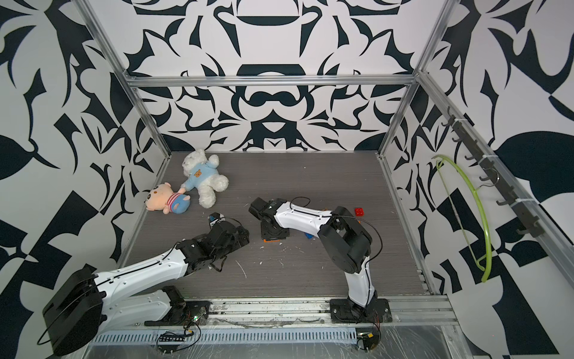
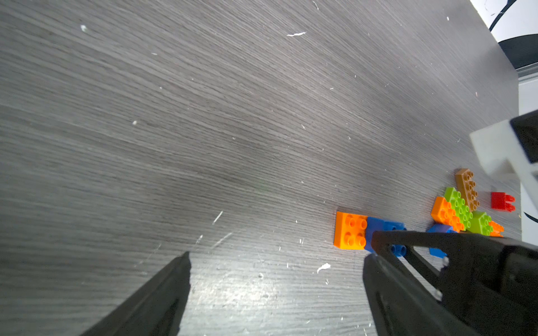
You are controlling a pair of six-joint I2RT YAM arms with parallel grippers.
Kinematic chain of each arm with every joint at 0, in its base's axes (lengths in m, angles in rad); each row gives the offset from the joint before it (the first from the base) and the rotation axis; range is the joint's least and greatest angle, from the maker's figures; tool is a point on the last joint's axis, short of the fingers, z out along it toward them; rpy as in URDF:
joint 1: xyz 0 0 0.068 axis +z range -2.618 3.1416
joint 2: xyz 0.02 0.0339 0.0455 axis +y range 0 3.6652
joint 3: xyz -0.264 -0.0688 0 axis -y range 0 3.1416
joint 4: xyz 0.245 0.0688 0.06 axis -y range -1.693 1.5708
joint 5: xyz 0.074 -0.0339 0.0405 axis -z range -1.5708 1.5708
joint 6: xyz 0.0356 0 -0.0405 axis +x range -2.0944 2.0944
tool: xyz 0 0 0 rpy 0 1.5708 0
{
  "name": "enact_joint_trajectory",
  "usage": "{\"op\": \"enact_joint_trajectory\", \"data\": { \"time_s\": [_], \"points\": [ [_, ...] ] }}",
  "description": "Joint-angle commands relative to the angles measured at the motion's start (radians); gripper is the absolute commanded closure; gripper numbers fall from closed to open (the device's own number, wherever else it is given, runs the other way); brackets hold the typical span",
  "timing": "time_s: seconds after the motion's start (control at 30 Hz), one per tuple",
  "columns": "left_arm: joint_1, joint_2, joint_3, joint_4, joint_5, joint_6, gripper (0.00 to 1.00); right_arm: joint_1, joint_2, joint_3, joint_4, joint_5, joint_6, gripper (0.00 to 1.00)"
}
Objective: Assemble the number 5 with lego
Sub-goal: Assemble the lego brick with the lego brick.
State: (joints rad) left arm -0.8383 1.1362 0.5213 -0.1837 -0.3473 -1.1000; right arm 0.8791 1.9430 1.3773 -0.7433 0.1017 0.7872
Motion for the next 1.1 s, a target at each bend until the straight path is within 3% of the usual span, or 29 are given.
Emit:
{"op": "enact_joint_trajectory", "data": {
  "time_s": [0.0,0.33,0.77,1.07],
  "points": [
    [-0.004,0.004,0.037,-0.023,-0.009,0.006,0.01,-0.003,0.069,-0.024,-0.033,-0.015,0.001,0.69],
    [-0.004,-0.015,0.031,-0.033,-0.016,0.005,0.01,-0.012,0.074,-0.029,-0.016,-0.054,-0.006,0.69],
    [-0.004,-0.014,0.042,-0.04,-0.016,0.012,0.01,-0.012,-0.018,0.025,-0.05,-0.033,-0.021,0.52],
    [-0.004,-0.003,0.049,-0.036,-0.012,0.018,0.01,-0.011,-0.032,0.027,-0.056,-0.025,-0.033,0.51]
  ]
}}
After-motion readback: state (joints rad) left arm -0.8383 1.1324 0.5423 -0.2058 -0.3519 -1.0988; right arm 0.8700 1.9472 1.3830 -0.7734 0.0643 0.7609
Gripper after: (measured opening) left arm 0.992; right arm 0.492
